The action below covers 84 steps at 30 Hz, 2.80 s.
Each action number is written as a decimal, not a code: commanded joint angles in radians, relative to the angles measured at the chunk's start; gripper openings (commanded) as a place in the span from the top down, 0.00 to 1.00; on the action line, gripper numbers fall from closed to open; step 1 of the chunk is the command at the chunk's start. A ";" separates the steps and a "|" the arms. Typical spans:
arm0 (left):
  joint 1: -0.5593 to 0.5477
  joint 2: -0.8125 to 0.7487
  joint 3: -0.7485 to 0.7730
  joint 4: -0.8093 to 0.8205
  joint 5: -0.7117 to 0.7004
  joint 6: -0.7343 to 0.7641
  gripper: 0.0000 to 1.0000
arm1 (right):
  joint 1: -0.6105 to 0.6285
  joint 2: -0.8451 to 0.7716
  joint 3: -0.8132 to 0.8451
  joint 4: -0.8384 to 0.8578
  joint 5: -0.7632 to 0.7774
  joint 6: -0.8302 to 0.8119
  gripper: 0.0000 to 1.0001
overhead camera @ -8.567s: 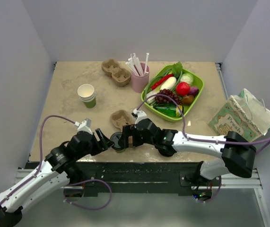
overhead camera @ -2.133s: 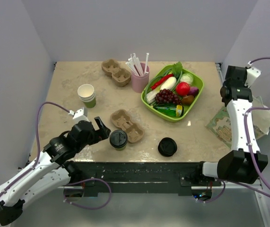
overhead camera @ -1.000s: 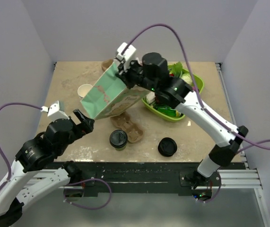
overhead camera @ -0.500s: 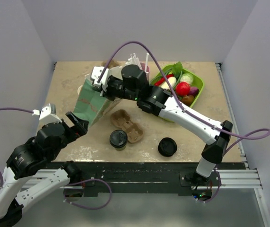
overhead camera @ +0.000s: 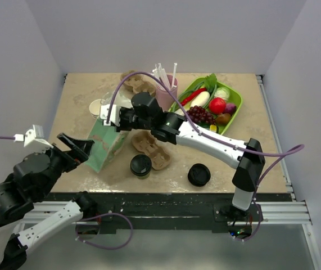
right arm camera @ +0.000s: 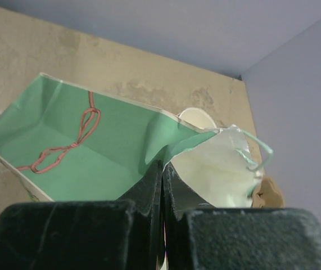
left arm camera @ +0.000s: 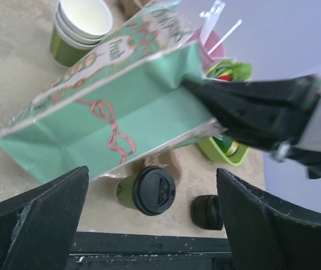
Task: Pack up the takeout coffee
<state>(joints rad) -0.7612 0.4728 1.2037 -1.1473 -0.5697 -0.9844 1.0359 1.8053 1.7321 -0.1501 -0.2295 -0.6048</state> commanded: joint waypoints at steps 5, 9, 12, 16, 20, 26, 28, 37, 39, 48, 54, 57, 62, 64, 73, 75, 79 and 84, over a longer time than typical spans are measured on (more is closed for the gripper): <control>-0.001 0.056 0.091 -0.022 -0.024 -0.010 0.00 | 0.081 -0.076 -0.063 -0.114 -0.053 -0.173 1.00; -0.001 0.141 0.086 0.015 -0.012 0.004 0.00 | 0.151 -0.100 -0.109 -0.140 -0.027 -0.199 0.92; -0.001 0.193 0.118 -0.024 -0.057 -0.014 0.00 | 0.173 -0.112 -0.124 -0.151 -0.033 -0.165 0.74; -0.001 0.204 0.111 -0.103 -0.143 -0.117 0.00 | 0.176 -0.150 -0.140 -0.089 -0.013 -0.012 0.44; -0.001 0.181 0.088 -0.134 -0.208 -0.171 0.00 | 0.176 -0.204 -0.128 -0.046 0.038 0.132 0.31; -0.001 0.144 -0.001 0.035 -0.202 -0.103 0.00 | 0.177 -0.262 -0.132 -0.028 0.143 0.391 0.14; -0.001 0.182 -0.010 0.035 -0.208 -0.105 0.00 | 0.176 -0.297 -0.160 -0.034 0.228 0.445 0.11; -0.001 0.213 -0.082 0.052 -0.320 -0.169 0.12 | 0.066 -0.544 -0.499 -0.048 0.553 0.799 0.08; -0.001 0.187 -0.116 0.099 -0.323 -0.156 0.18 | -0.020 -0.610 -0.580 -0.016 0.520 0.830 0.09; -0.001 0.193 -0.202 0.183 -0.274 -0.164 0.22 | -0.161 -0.488 -0.718 -0.089 0.447 0.820 0.14; 0.000 0.230 -0.207 0.130 -0.345 -0.209 0.29 | -0.178 -0.293 -0.677 -0.118 0.418 0.843 0.21; 0.000 0.242 -0.211 0.141 -0.358 -0.204 0.30 | -0.188 -0.221 -0.666 -0.102 0.383 0.833 0.24; 0.000 0.251 -0.228 0.211 -0.337 -0.145 0.31 | -0.217 -0.115 -0.645 -0.069 0.317 0.821 0.27; 0.002 0.256 -0.227 0.219 -0.351 -0.140 0.31 | -0.217 -0.071 -0.623 -0.065 0.293 0.809 0.29; 0.020 0.293 -0.158 0.270 -0.366 -0.062 0.27 | -0.223 -0.020 -0.609 -0.028 0.233 0.800 0.71; 0.028 0.311 -0.141 0.282 -0.355 -0.037 0.25 | -0.224 -0.032 -0.612 -0.031 0.233 0.807 0.87; 0.049 0.336 -0.106 0.308 -0.349 -0.002 0.21 | -0.226 -0.115 -0.621 -0.080 0.283 0.835 0.97; 0.114 0.415 -0.013 0.380 -0.279 0.124 0.01 | -0.226 -0.312 -0.648 -0.127 0.490 0.875 1.00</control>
<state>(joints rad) -0.6979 0.8410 1.0996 -0.8764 -0.8738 -0.9718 0.8165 1.6745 1.0851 -0.2604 0.0803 0.2279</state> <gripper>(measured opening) 0.918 0.106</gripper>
